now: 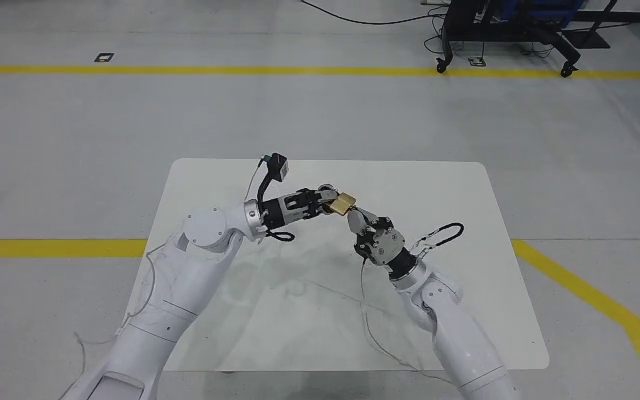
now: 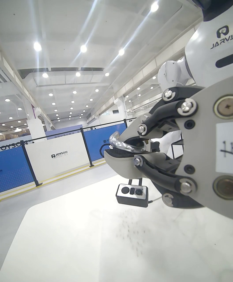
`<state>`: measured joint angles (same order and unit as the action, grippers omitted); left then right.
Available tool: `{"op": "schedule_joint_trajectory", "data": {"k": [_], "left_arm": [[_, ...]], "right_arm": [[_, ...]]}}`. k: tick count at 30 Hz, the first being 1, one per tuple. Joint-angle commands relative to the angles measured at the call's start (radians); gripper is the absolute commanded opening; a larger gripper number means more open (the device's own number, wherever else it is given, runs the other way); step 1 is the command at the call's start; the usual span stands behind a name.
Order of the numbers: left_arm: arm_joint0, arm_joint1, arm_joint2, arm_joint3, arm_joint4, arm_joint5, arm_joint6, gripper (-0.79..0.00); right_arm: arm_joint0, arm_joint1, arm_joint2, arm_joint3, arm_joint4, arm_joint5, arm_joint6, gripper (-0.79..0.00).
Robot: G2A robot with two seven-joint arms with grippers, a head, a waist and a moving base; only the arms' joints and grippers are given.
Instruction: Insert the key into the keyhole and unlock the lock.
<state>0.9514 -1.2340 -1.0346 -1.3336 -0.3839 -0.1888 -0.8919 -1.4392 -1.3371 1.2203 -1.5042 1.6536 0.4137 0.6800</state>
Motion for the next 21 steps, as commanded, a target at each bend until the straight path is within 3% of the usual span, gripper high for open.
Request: {"op": "schedule_joint_trajectory", "data": {"k": [1, 5, 6, 7, 8, 21], "left_arm": [[0.005, 0.001, -0.001, -0.007, 0.016, -0.008, 0.015, -0.785], [0.012, 0.001, -0.008, -0.015, 0.014, -0.013, 0.030, -0.785], [0.014, 0.001, -0.011, -0.014, 0.012, -0.011, 0.037, -0.785], [0.016, 0.001, -0.013, -0.015, 0.009, -0.009, 0.042, -0.785], [0.017, 0.000, -0.016, -0.015, 0.006, -0.007, 0.050, -0.785], [0.022, -0.001, -0.025, -0.017, 0.011, 0.036, 0.076, -0.785]], "right_arm": [[0.003, 0.000, 0.001, 0.005, 0.003, 0.007, 0.002, -0.785], [0.003, 0.002, 0.003, -0.003, -0.027, 0.004, 0.010, -0.770], [0.002, 0.003, 0.006, -0.008, -0.050, -0.013, 0.007, -0.489], [-0.001, 0.003, 0.007, -0.015, -0.068, -0.028, 0.007, -0.437], [-0.005, 0.004, 0.009, -0.022, -0.088, -0.046, 0.007, -0.006], [-0.170, 0.026, 0.144, -0.213, -0.450, -0.486, 0.056, 0.000]]}}
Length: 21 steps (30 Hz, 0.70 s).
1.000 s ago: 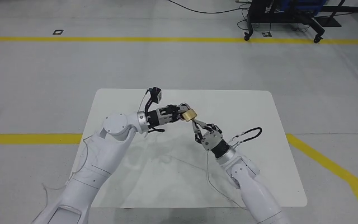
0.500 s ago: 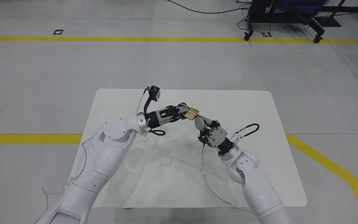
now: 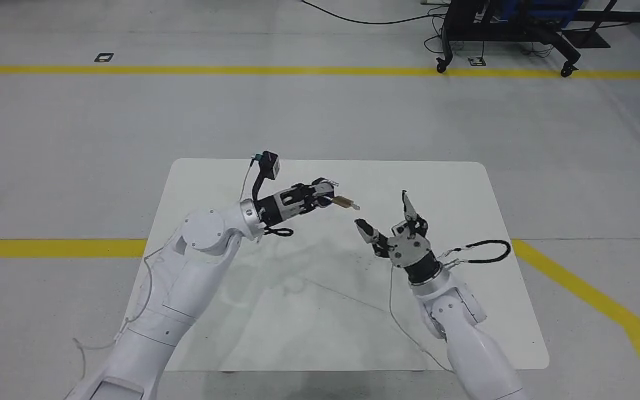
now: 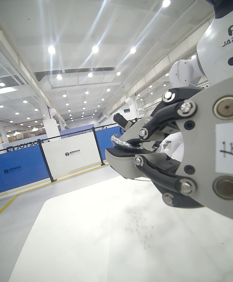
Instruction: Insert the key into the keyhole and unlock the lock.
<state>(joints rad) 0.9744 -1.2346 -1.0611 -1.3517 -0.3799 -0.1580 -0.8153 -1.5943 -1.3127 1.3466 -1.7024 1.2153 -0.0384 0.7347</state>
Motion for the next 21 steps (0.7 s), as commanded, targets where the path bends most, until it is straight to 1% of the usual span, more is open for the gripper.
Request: {"op": "schedule_joint_trajectory", "data": {"k": [1, 3, 6, 9, 11, 15, 17, 19, 21], "left_arm": [[-0.003, 0.000, 0.003, 0.001, 0.020, 0.007, 0.001, -0.785], [-0.009, 0.001, 0.015, -0.002, 0.067, 0.012, -0.004, -0.785], [-0.019, 0.003, 0.047, -0.011, 0.192, 0.018, -0.009, -0.785], [-0.032, 0.003, 0.095, -0.017, 0.331, 0.031, -0.025, -0.785], [-0.036, -0.001, 0.132, -0.014, 0.367, 0.046, -0.058, -0.785], [-0.064, -0.014, 0.215, 0.007, 0.489, 0.092, -0.072, -0.785], [-0.077, -0.022, 0.244, 0.023, 0.514, 0.115, -0.063, -0.785], [-0.093, -0.031, 0.269, 0.050, 0.517, 0.157, -0.087, -0.785], [-0.109, -0.038, 0.291, 0.071, 0.546, 0.185, -0.083, -0.785]], "right_arm": [[-0.032, 0.003, 0.037, -0.029, -0.018, -0.061, 0.002, 0.000], [-0.069, 0.005, 0.080, -0.063, -0.042, -0.139, -0.012, 0.000], [-0.122, 0.007, 0.131, -0.112, -0.095, -0.242, -0.045, 0.000], [-0.122, 0.007, 0.131, -0.112, -0.095, -0.242, -0.045, 0.000], [-0.122, 0.007, 0.131, -0.112, -0.095, -0.242, -0.045, 0.000], [-0.122, 0.007, 0.131, -0.112, -0.095, -0.242, -0.045, 0.000], [-0.122, 0.007, 0.131, -0.112, -0.095, -0.242, -0.045, 0.000], [-0.122, 0.007, 0.131, -0.112, -0.095, -0.242, -0.045, 0.000], [-0.122, 0.007, 0.131, -0.112, -0.095, -0.242, -0.045, 0.000]]}}
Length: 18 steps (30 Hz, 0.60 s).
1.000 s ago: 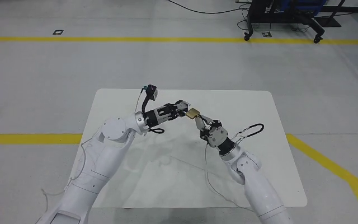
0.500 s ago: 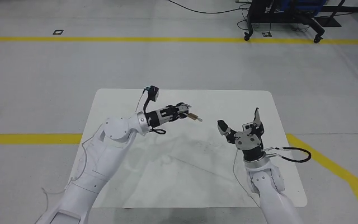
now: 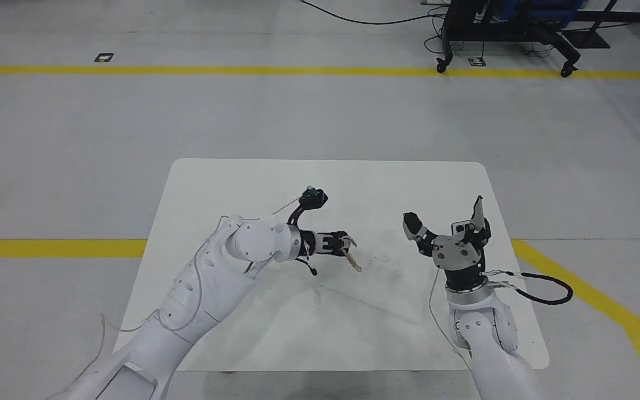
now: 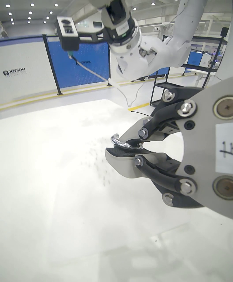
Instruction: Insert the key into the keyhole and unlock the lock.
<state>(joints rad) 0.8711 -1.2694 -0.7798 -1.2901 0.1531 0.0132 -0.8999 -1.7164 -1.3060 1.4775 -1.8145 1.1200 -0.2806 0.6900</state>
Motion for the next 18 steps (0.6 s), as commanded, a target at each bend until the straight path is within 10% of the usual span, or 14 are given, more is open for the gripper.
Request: {"op": "schedule_joint_trajectory", "data": {"k": [1, 5, 7, 18], "left_arm": [[-0.012, -0.006, 0.017, 0.021, 0.009, 0.030, -0.010, -0.785], [-0.036, -0.016, 0.038, 0.053, 0.029, 0.062, -0.028, -0.135], [-0.043, -0.017, 0.039, 0.062, 0.023, 0.064, -0.049, 0.000], [-0.005, 0.003, -0.047, -0.024, 0.071, -0.074, 0.098, 0.000]], "right_arm": [[0.000, 0.000, 0.000, 0.000, 0.000, 0.000, 0.000, 0.000], [0.000, 0.000, 0.000, 0.000, 0.000, 0.000, 0.000, 0.000], [0.000, 0.000, 0.000, 0.000, 0.000, 0.000, 0.000, 0.000], [0.000, 0.000, 0.000, 0.000, 0.000, 0.000, 0.000, 0.000]]}}
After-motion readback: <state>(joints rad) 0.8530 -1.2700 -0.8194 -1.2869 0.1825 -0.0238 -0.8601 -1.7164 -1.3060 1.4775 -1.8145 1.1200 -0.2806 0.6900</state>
